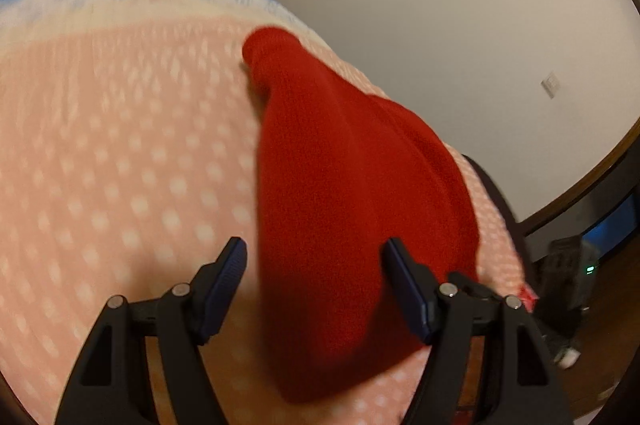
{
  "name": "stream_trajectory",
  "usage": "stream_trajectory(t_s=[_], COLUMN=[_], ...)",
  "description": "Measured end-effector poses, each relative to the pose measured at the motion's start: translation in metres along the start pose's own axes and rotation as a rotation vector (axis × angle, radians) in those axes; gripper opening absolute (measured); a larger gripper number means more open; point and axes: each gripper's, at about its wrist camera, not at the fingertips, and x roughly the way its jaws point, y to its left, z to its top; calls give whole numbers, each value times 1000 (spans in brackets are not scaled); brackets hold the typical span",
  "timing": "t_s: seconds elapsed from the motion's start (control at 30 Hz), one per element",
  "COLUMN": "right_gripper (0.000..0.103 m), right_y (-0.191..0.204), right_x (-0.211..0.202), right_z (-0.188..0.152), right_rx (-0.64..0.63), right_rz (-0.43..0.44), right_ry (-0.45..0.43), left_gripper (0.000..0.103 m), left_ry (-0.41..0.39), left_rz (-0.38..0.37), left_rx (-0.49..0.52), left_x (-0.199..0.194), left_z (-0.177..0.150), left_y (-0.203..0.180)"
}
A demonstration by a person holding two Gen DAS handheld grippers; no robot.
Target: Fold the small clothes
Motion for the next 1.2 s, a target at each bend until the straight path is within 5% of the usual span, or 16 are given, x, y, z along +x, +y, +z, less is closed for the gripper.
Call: stream_trajectory(t_s=[0.1, 0.13, 0.27, 0.4, 0.67, 0.93, 1.13, 1.2], right_gripper=[65, 47, 35, 25, 28, 59, 61, 62], right_y=[13, 19, 38, 43, 39, 63, 101, 113], right_x=[6, 7, 7, -4, -22, -71, -110, -123], right_z=[-9, -13, -18, -23, -39, -53, -58, -58], right_rx=[-42, -73, -127, -166, -176, -217, -291, -315], right_rz=[15, -1, -51, -86, -134, -186, -265, -276], right_ry=[44, 45, 60, 72, 52, 1, -99, -140], left_gripper=[73, 72, 52, 49, 55, 71, 80, 90], left_ry=[-8, -12, -25, -20, -50, -103, -155, -214], left_rz=[32, 71, 182, 225, 326, 448, 508, 526], left_rx=[47, 91, 190, 212, 231, 287, 340, 372], left_x=[0, 2, 1, -5, -26, -55, -84, -102], left_z=[-14, -18, -29, -33, -44, -61, -75, -78], left_y=[-10, -18, -44, -45, -43, -51, -63, -72])
